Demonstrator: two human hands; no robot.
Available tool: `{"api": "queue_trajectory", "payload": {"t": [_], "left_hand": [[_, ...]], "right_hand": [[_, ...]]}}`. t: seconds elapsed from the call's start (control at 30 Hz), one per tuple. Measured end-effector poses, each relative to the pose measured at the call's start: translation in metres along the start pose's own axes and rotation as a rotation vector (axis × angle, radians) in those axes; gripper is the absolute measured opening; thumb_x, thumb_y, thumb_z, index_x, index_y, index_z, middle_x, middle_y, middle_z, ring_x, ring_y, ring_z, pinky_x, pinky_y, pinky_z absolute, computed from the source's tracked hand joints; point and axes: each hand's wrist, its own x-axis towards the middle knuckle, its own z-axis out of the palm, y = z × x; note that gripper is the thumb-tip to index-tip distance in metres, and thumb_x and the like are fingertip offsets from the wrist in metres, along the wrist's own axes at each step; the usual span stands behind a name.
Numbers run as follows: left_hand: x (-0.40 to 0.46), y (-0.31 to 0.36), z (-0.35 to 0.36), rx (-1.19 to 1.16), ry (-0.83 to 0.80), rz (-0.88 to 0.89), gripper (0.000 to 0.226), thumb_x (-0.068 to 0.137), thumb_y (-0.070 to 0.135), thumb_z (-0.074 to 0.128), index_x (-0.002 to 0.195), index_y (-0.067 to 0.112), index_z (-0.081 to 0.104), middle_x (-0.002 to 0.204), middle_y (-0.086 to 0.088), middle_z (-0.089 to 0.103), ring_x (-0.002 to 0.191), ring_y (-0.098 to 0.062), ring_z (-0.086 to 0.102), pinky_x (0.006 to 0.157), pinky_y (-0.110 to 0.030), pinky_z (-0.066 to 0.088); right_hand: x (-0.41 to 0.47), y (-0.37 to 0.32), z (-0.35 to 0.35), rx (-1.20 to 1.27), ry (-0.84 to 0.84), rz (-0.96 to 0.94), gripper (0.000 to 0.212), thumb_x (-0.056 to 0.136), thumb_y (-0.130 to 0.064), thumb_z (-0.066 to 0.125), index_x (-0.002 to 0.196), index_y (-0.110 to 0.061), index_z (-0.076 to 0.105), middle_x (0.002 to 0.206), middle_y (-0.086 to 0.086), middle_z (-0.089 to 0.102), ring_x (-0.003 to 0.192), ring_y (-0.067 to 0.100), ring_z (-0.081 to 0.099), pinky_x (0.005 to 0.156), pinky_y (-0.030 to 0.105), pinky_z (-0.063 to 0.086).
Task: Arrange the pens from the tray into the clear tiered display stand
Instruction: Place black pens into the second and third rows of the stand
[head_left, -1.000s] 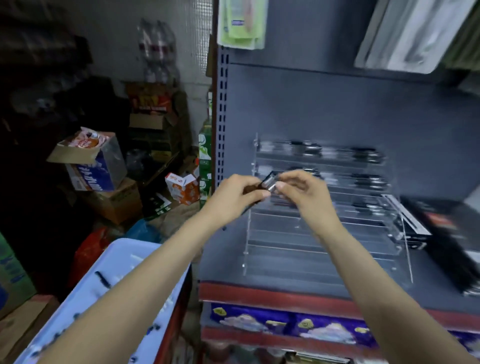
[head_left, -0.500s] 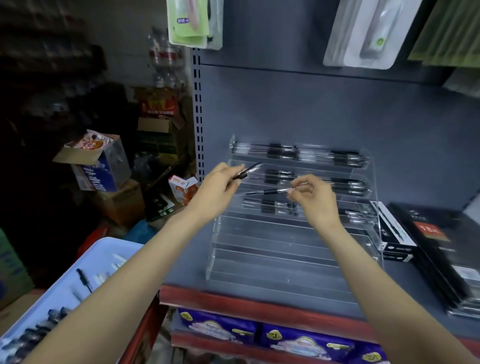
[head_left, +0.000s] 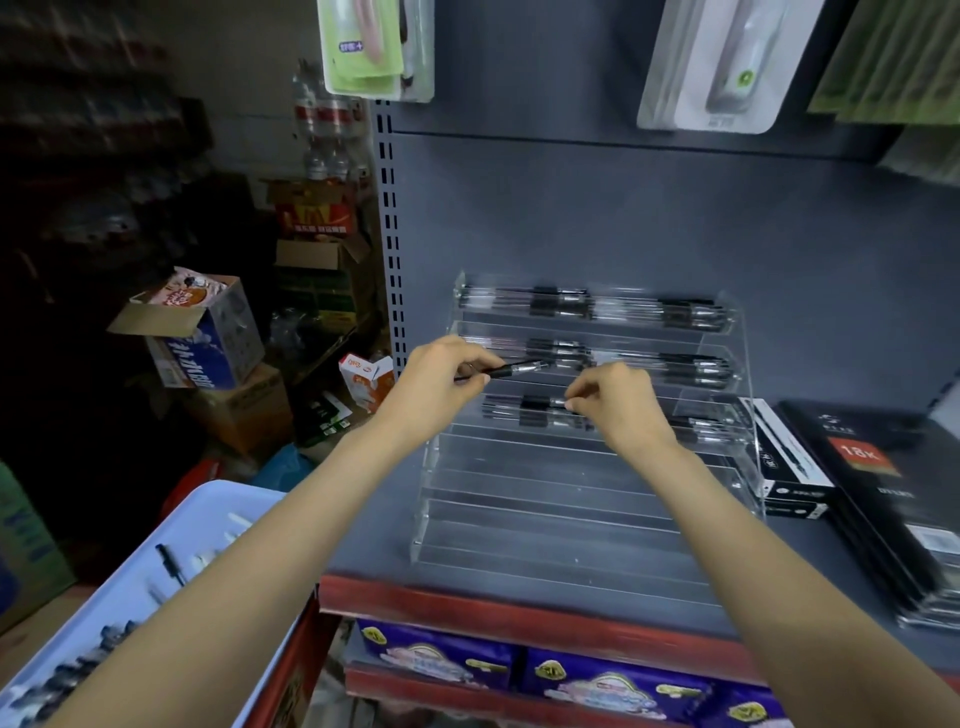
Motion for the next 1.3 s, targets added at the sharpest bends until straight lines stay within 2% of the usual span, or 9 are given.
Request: {"api": "queue_trajectory", "payload": {"t": [0.1,0.2,0.37,0.47,0.57,0.63,0.9,1.07,1.3], "left_hand": [[0.001,0.003,0.001,-0.003,-0.028,0.011,0.027,0.087,0.007,0.061,0.11,0.018,0.068,0.097,0.005,0.06,0.086,-0.004,0.056,0.073,0.001,0.038],[0.003,0.008,0.003,-0.03,-0.048,0.029,0.024,0.087,0.009,0.062,0.108,0.017,0.069,0.096,0.004,0.062,0.087,-0.006,0.058,0.077,-0.004,0.039],[0.004,0.013,0.008,-0.04,-0.06,0.069,0.02,0.087,0.008,0.063,0.104,0.015,0.07,0.095,0.005,0.062,0.084,-0.003,0.057,0.074,0.003,0.038],[0.002,0.006,0.004,0.07,-0.063,0.062,0.02,0.088,0.008,0.061,0.106,0.012,0.068,0.101,0.0,0.063,0.09,-0.008,0.058,0.079,-0.004,0.04],[0.003,-0.002,0.001,0.217,-0.089,0.057,0.021,0.09,0.006,0.057,0.108,0.012,0.068,0.106,-0.005,0.063,0.097,-0.017,0.06,0.089,-0.025,0.048],[0.003,-0.003,0.001,0.29,-0.124,0.064,0.023,0.092,0.009,0.054,0.111,0.013,0.066,0.109,-0.005,0.062,0.1,-0.019,0.059,0.092,-0.03,0.048],[0.0,-0.003,0.008,0.354,-0.259,0.093,0.027,0.096,0.021,0.048,0.118,0.016,0.064,0.113,-0.004,0.059,0.103,-0.02,0.058,0.09,-0.031,0.048],[-0.005,-0.005,0.009,0.403,-0.302,0.118,0.032,0.096,0.026,0.048,0.124,0.016,0.06,0.116,-0.003,0.057,0.104,-0.021,0.058,0.09,-0.031,0.047],[-0.018,-0.012,-0.002,0.182,-0.081,0.116,0.027,0.093,0.019,0.054,0.118,0.017,0.062,0.11,0.001,0.058,0.104,-0.014,0.054,0.092,-0.028,0.045]], "right_hand": [[-0.007,-0.004,-0.007,0.19,0.083,-0.011,0.014,0.089,-0.015,0.062,0.099,-0.012,0.072,0.088,-0.004,0.067,0.078,0.009,0.06,0.074,0.015,0.045],[-0.013,-0.01,-0.013,0.582,0.037,-0.011,0.015,0.091,-0.018,0.06,0.103,-0.017,0.067,0.085,-0.006,0.067,0.074,0.009,0.064,0.069,0.016,0.053],[-0.014,-0.003,-0.012,0.724,0.079,0.007,0.012,0.086,-0.002,0.062,0.09,-0.011,0.07,0.074,-0.002,0.067,0.063,0.003,0.065,0.072,0.017,0.056],[-0.015,0.01,-0.013,0.676,0.142,0.074,0.01,0.085,-0.002,0.064,0.091,-0.005,0.072,0.074,-0.002,0.067,0.059,-0.001,0.064,0.069,0.013,0.054],[-0.015,0.016,-0.011,0.56,0.177,0.086,0.009,0.084,-0.005,0.067,0.084,-0.013,0.072,0.073,-0.004,0.068,0.06,0.0,0.064,0.074,0.015,0.053],[-0.015,0.016,-0.01,0.46,0.168,0.078,0.007,0.084,-0.008,0.068,0.086,-0.013,0.073,0.076,-0.004,0.067,0.067,0.001,0.062,0.07,0.004,0.047],[-0.01,0.003,-0.004,0.203,0.036,0.051,0.007,0.082,-0.01,0.07,0.088,-0.008,0.074,0.091,0.006,0.072,0.08,0.009,0.06,0.077,0.016,0.043],[-0.006,-0.002,-0.007,0.151,-0.054,0.069,0.01,0.084,-0.01,0.068,0.092,-0.008,0.074,0.096,0.007,0.071,0.081,0.008,0.057,0.073,0.013,0.039],[-0.018,-0.026,0.005,0.21,0.088,-0.014,0.012,0.085,-0.011,0.066,0.096,-0.01,0.072,0.092,-0.001,0.068,0.079,0.008,0.057,0.065,0.0,0.038]]}}
